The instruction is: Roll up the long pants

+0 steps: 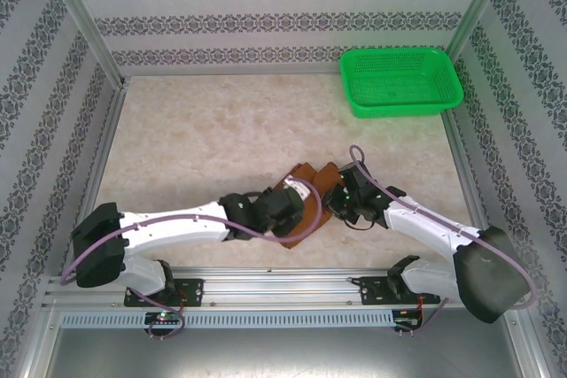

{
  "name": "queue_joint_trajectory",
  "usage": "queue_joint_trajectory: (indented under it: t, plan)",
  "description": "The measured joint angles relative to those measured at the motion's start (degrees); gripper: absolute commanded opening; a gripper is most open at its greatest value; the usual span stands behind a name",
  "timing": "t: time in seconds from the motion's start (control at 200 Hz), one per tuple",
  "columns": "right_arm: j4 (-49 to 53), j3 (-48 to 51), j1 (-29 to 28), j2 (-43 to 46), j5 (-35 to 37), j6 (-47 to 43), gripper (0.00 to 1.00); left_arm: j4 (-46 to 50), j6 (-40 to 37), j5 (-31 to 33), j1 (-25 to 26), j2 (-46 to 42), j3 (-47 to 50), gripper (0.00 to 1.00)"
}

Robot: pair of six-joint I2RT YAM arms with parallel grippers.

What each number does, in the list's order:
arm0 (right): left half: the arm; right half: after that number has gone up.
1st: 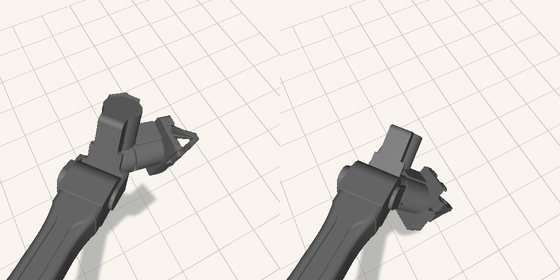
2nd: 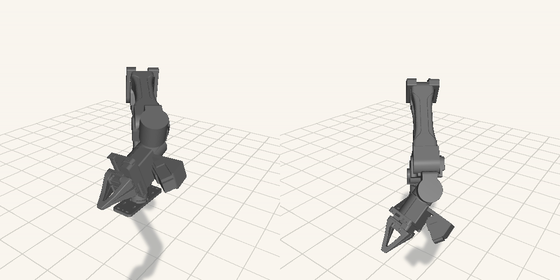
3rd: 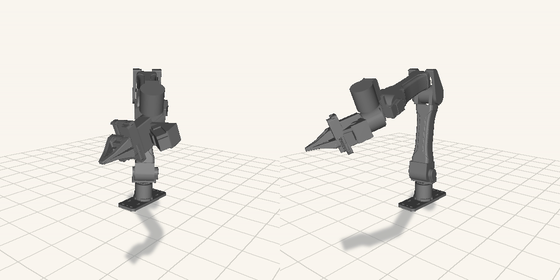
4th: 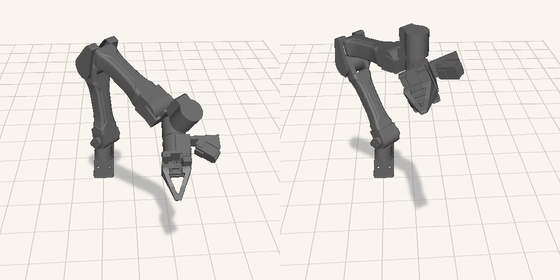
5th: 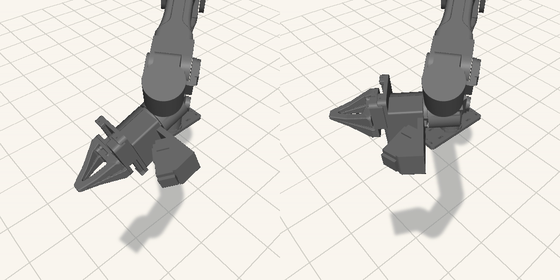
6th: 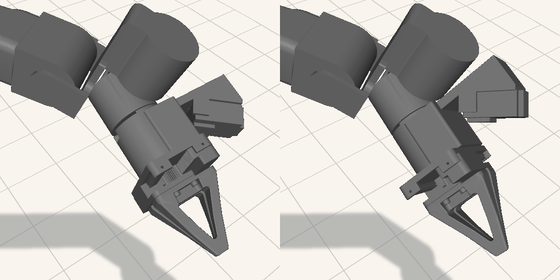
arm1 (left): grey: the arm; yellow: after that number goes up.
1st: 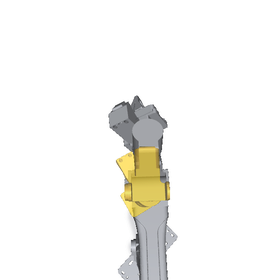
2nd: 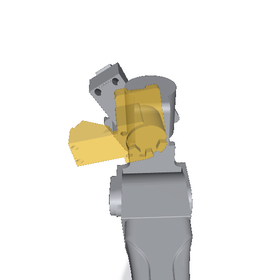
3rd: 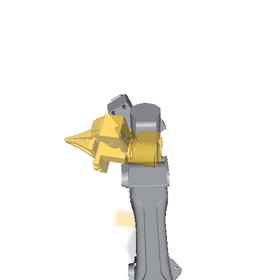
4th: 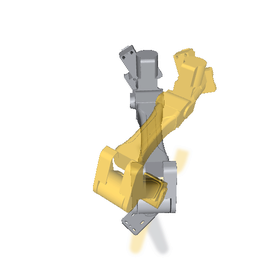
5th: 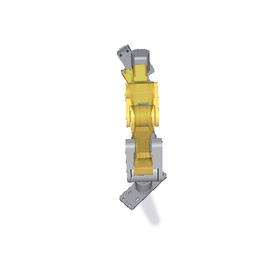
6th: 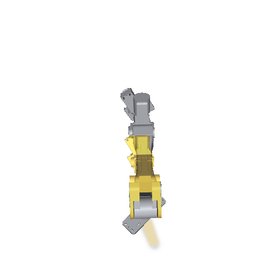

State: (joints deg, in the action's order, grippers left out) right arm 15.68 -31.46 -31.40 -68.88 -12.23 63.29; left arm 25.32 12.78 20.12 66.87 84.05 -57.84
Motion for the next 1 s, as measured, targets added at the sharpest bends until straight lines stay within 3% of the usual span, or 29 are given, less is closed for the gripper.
queue_joint_trajectory:
  t: [0.235,0.355,0.764,0.834,0.859,0.904,0.924,0.999]
  plan:
    - [-3.2,0.0,-1.4,-2.6,-0.2,0.7,0.0,-0.4,-5.5,8.3,7.8,9.3,-6.0,0.71]
    - [-4.1,0.0,-1.5,-3.2,-0.4,0.9,0.0,-0.2,-7.1,8.7,8.2,13.7,-7.8,0.78]
    - [-5.7,0.7,-0.8,-2.8,1.4,2.4,0.0,11.8,-4.2,17.3,7.1,29.3,-19.1,0.8]
    - [-5.9,1.1,0.0,-2.2,2.5,2.4,0.0,12.9,-3.1,17.2,6.8,31.3,-20.7,0.7]
    - [-5.9,1.2,0.2,-1.8,3.0,2.5,0.0,12.9,-3.0,16.9,6.7,31.6,-21.0,0.53]
    - [-5.5,1.4,0.5,-1.2,4.0,2.6,0.0,12.7,-3.1,16.3,6.5,31.8,-21.2,0.13]
    - [-5.2,1.5,0.6,-0.9,4.3,2.6,0.0,12.5,-3.3,15.9,6.5,31.9,-21.1,0.01]
    - [-3.9,1.7,0.9,0.3,5.6,2.7,0.0,10.8,-3.7,14.4,6.4,32.0,-20.9,0.0]
